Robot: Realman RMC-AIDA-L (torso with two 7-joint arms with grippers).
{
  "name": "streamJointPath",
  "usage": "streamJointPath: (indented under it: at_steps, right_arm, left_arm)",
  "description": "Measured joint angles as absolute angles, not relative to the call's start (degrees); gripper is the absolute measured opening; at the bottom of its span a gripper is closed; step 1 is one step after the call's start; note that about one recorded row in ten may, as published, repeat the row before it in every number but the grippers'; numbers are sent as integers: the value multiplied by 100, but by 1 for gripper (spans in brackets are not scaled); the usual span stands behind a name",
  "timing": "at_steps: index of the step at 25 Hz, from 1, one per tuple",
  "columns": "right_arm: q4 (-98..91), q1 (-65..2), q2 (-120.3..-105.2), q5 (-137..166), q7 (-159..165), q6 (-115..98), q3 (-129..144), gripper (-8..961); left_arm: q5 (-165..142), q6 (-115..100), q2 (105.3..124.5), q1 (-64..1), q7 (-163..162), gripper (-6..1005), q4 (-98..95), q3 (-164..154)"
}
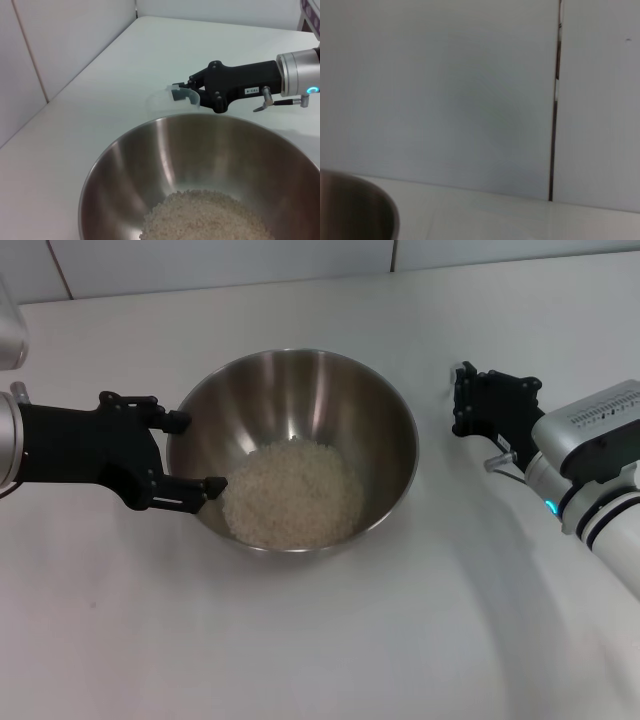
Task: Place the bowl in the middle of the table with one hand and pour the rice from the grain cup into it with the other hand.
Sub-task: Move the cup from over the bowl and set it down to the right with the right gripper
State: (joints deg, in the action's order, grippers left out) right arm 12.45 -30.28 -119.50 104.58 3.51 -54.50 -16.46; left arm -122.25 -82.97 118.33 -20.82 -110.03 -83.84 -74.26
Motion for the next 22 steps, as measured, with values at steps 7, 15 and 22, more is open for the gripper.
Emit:
streamJointPath:
  at_steps: [7,15,22]
  right_arm:
    - [1390,-2746,-11961,10477,371,-5496,-1650,103]
    - [1736,-2154,-11923,10469,429,-5787,-1695,328]
    - [1427,-1497,-11881,10438,1745,-7973,-1788,647]
  left_arm:
    - [-12225,-8300,11829,-2091,-11003,850,-8384,-7426]
    - [-12224,-8306,11830,-2060,-10978,851,-8385,-7426]
    - [-12224,-8323,11830,-2034,-10971,851,-8368,-7431]
